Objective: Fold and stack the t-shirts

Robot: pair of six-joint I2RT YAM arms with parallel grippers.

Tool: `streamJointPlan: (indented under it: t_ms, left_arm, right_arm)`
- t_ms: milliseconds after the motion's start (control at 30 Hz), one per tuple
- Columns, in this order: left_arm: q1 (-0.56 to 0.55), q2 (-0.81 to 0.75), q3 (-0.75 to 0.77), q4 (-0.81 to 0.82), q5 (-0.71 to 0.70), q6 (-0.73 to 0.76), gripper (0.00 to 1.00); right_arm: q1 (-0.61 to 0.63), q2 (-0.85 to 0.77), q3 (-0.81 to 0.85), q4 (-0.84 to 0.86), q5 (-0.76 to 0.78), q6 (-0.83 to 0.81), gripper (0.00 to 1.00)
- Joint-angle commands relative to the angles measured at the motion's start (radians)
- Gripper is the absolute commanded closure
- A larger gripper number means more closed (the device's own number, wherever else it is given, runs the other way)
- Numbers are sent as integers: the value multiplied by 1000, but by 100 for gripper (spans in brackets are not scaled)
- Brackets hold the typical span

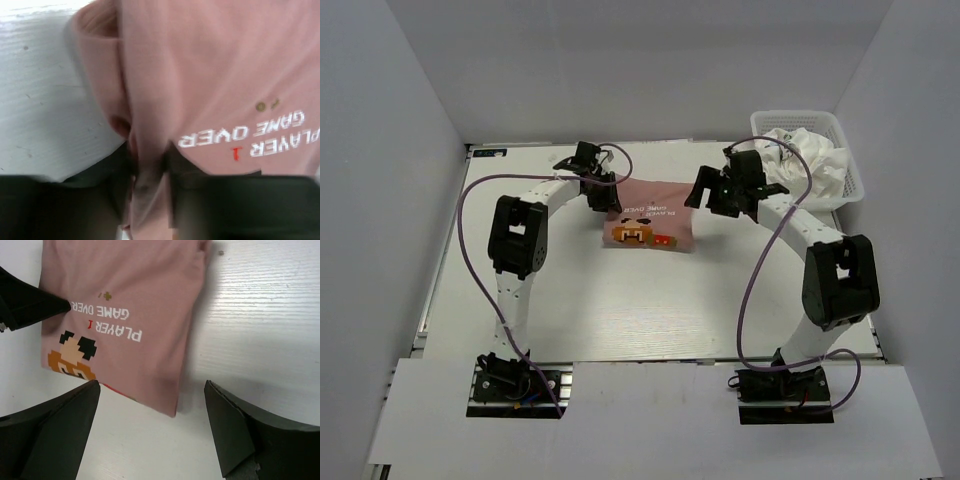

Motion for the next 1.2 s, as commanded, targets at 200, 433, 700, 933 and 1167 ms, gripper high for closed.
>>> streamJointPlan:
  t_ms: [200,433,700,933,1167]
  left_arm:
    - [45,-40,24,-85,-80,149,100]
    - [118,-59,200,-206,-460,308,100]
    - [301,85,435,-278,-610,387,100]
    - [451,188,553,-186,-606,422,100]
    - [493,237,598,-77,-646,485,100]
  right_arm:
    - [-7,-177,-84,22,100,-26,10]
    - [-7,-214,-121,0,156,-40,10]
    - [-9,-154,-90,-6,260,-52,10]
    - [-9,-145,-66,9,312,-57,10]
    - [-10,-113,-30,-26,329,-66,10]
